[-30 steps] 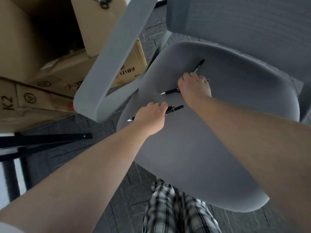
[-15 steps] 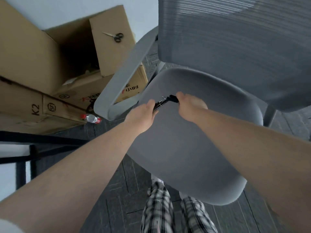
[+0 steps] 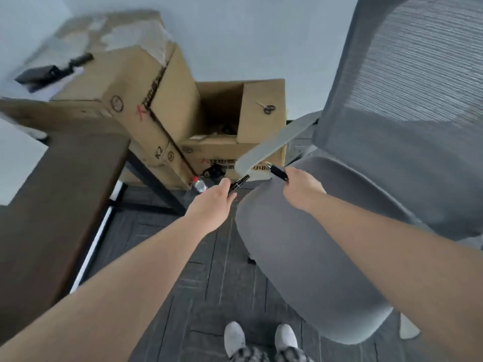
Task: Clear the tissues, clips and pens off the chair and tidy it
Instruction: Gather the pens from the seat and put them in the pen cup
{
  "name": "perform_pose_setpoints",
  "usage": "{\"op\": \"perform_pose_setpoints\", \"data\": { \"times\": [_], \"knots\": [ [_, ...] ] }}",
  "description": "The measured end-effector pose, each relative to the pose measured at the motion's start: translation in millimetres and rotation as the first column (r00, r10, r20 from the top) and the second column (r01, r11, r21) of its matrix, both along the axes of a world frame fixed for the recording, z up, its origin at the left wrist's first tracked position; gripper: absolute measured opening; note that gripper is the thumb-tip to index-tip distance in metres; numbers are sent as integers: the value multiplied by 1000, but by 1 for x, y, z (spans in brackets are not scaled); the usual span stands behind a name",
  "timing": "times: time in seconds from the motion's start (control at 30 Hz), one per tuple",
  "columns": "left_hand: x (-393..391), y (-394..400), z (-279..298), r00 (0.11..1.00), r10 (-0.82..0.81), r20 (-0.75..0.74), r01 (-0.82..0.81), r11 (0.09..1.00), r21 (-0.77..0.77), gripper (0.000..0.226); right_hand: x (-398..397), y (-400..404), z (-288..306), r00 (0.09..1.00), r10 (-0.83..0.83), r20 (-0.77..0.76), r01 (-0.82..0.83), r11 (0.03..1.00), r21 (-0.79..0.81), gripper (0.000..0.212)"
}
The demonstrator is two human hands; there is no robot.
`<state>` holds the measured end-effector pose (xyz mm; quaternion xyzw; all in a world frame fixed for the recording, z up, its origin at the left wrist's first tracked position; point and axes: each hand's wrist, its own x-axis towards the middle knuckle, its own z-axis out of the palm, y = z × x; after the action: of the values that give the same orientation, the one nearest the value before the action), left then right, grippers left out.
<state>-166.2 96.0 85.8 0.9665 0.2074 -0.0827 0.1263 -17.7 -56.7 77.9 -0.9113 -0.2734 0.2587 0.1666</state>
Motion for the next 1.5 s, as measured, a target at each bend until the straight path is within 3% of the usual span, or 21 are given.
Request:
{"op": "perform_pose_setpoints", "data": {
  "times": [0.17, 0.47, 0.67, 0.83, 1.1, 1.3, 1.5],
  "knots": [
    [-89, 42, 25, 981, 194, 12, -194, 979, 57, 22, -58, 67, 30, 968, 241, 70, -243, 970, 25, 8],
    [-290, 111, 53, 877, 477, 65, -481, 868, 124, 20, -242, 196, 55, 804, 563, 194, -583, 810, 66, 7],
    [-432, 158, 77, 712, 672, 203, -693, 720, 48, 19, -386, 278, 80, 677, 707, 204, -734, 669, 118, 6],
    [-514, 204, 101, 440, 836, 328, -837, 514, -189, 18, -482, 337, 99, 667, 732, 142, -740, 628, 241, 11],
    [-570, 250, 107, 133, 910, 393, -749, 352, -562, 12, -566, 399, 103, 700, 714, -1, -652, 640, 407, 21],
    [-562, 281, 85, -136, 938, 317, -455, 225, -862, 11, -590, 438, 87, 678, 658, -328, -394, 702, 593, 15],
    [-549, 312, 60, -198, 950, 240, -378, 152, -913, 6, -592, 473, 66, 633, 655, -413, -359, 721, 593, 9]
  ]
}}
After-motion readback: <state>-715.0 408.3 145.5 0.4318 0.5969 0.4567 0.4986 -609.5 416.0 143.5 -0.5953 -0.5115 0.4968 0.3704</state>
